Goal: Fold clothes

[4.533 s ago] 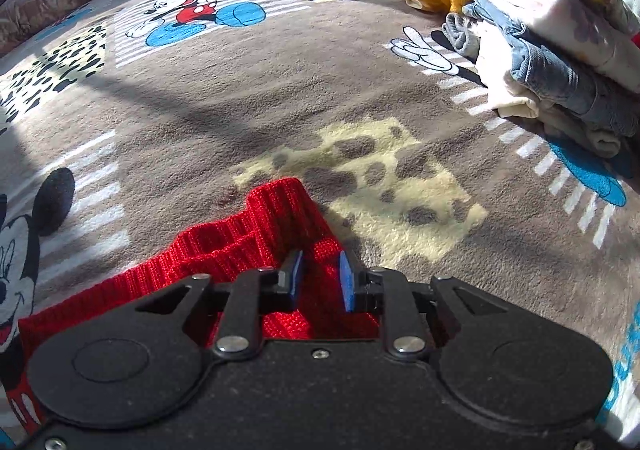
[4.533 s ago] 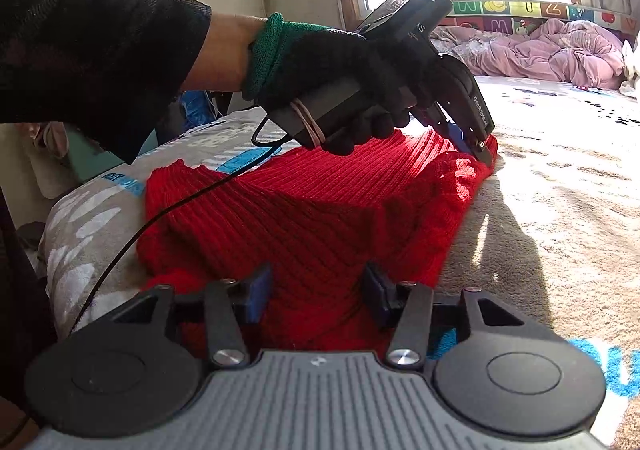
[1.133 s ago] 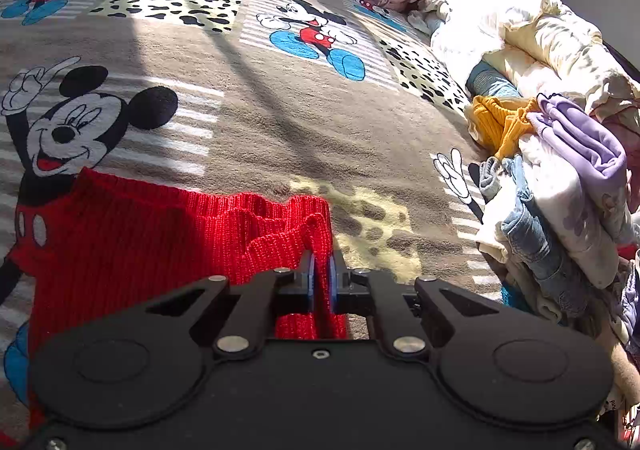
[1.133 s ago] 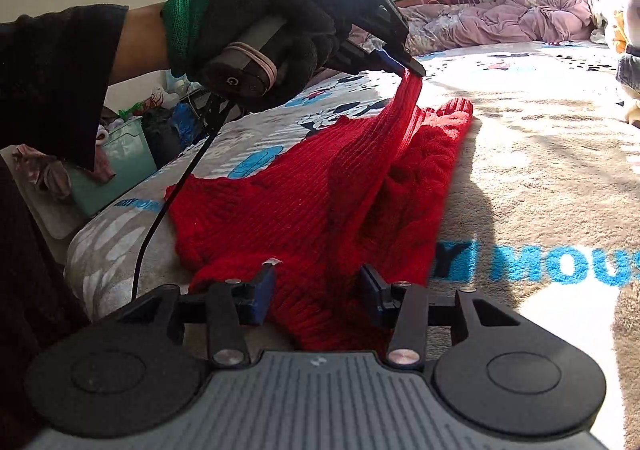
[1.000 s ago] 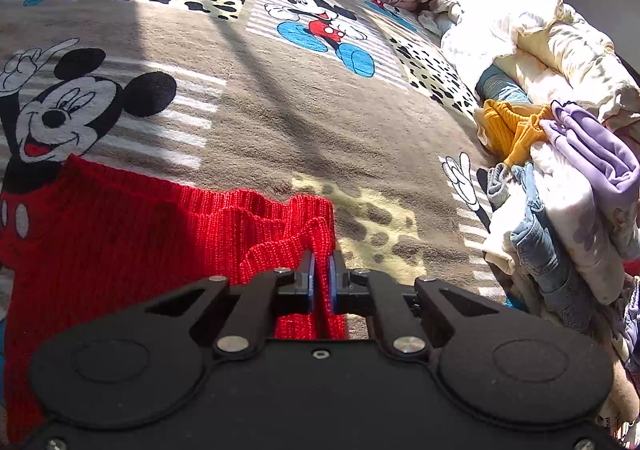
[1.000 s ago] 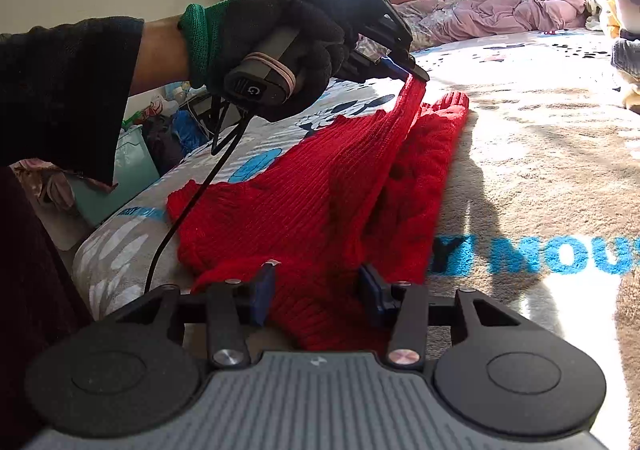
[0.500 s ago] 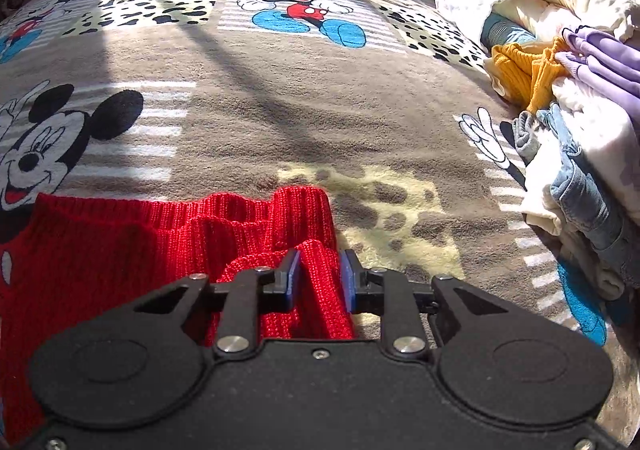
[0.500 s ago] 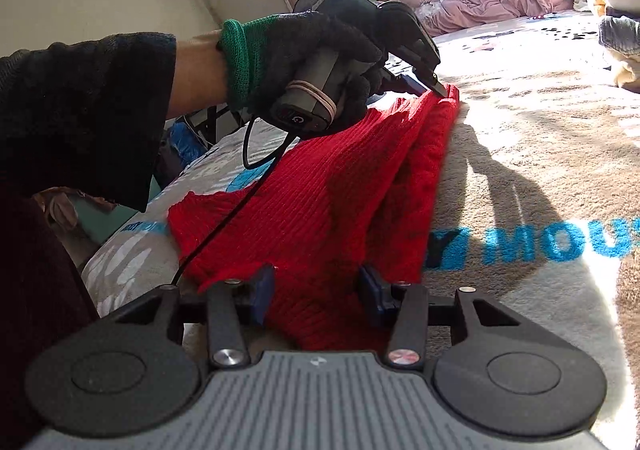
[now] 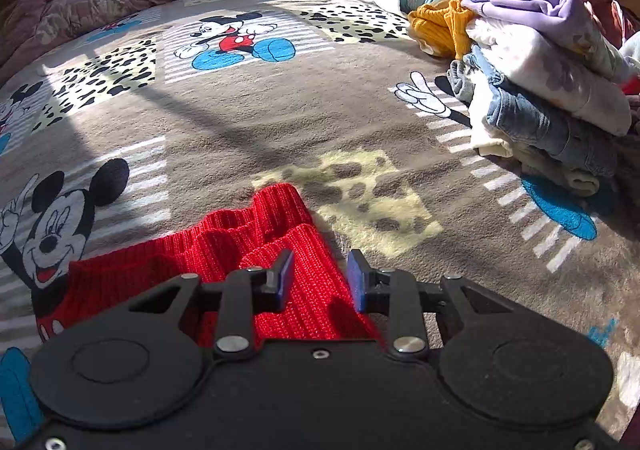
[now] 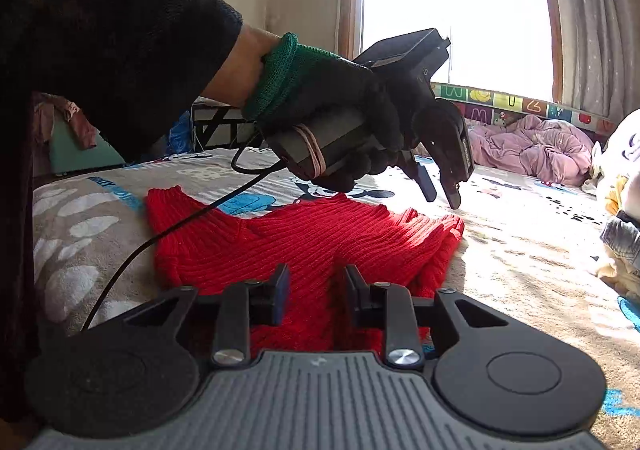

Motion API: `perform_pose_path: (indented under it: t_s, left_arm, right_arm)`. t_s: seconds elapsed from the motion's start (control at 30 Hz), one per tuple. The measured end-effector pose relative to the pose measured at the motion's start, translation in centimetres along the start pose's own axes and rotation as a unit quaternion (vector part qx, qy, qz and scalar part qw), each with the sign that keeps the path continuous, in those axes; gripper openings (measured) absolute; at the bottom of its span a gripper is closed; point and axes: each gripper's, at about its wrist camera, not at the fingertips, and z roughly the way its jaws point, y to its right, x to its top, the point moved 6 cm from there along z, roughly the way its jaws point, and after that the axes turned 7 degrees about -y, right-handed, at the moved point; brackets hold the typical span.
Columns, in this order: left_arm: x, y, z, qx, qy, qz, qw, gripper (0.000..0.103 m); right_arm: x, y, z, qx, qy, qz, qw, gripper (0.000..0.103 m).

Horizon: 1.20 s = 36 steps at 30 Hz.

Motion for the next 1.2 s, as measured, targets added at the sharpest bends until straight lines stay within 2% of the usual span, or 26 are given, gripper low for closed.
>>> perform_pose_path:
  t_s: [0.1, 0.2, 0.3, 0.47, 0.53, 0.57, 0.7, 0.73, 0.83, 0.9, 1.0, 1.07, 1.2]
  left_arm:
    - [-0.7, 0.9, 1.1, 0.006, -0.014, 0.028, 0.9995, 0.027]
    - [-1.0, 0.8, 1.8, 0.015, -0.019, 0.035, 0.9991, 0.027]
    - [-0.9, 0.2, 1.1, 0.015, -0.015, 0.026, 0.9994, 0.028]
    - [-0.9, -0.9, -0.1, 0.016, -0.010, 0.010, 0.9998, 0.032]
    - [-0.8, -1.3, -0.6, 0.016, -0.007, 0.003, 0.9998, 0.040]
    - [-0.8, -1.5, -0.9, 0.016, -0.006, 0.000, 0.9998, 0.053]
    - [-1.1, -3.1, -2.8, 0.023, 0.003, -0.017, 0.9996, 0.055]
    - [-1.3, -3.7, -3.8, 0.033, 0.007, -0.019, 0.9992, 0.055]
    - [-2.6, -4.9, -6.6, 0.104, 0.014, 0.012, 0.9944, 0.059]
    - [-3.4, -5.7, -8.5, 0.147, 0.017, 0.029, 0.9886, 0.063]
    - [-5.0, -6.6, -10.7, 0.168, 0.006, 0.022, 0.9855, 0.072]
    - [-6.1, -6.8, -12.0, 0.181, -0.002, 0.018, 0.9832, 0.073]
    - [-8.3, -6.2, -14.1, 0.188, -0.014, 0.023, 0.9818, 0.074]
  right_arm:
    - [-1.2, 1.0, 2.5, -0.020, -0.056, 0.032, 0.998, 0.029]
    - [-1.1, 2.6, 2.1, 0.012, -0.054, 0.109, 0.993, 0.029]
    - [-1.7, 3.7, 2.1, 0.034, -0.058, 0.155, 0.986, 0.029]
    - [-2.1, 4.4, 2.1, 0.046, -0.054, 0.181, 0.981, 0.029]
    - [-2.1, 4.3, 2.0, 0.044, -0.051, 0.177, 0.982, 0.029]
    - [-2.1, 4.2, 1.7, 0.044, -0.047, 0.179, 0.982, 0.029]
    - [-2.1, 4.0, 0.7, 0.041, -0.033, 0.186, 0.981, 0.030]
    - [-2.0, 3.9, 0.4, 0.038, -0.032, 0.183, 0.982, 0.031]
    - [-1.9, 3.2, -0.2, 0.034, -0.035, 0.168, 0.985, 0.031]
    - [-1.8, 2.8, -0.6, 0.032, -0.035, 0.160, 0.986, 0.038]
    - [-1.7, 2.1, -1.2, 0.029, -0.035, 0.146, 0.988, 0.049]
    - [-1.7, 1.6, -1.4, 0.027, -0.036, 0.137, 0.990, 0.054]
    - [-1.6, 0.5, -1.6, 0.026, -0.043, 0.120, 0.992, 0.056]
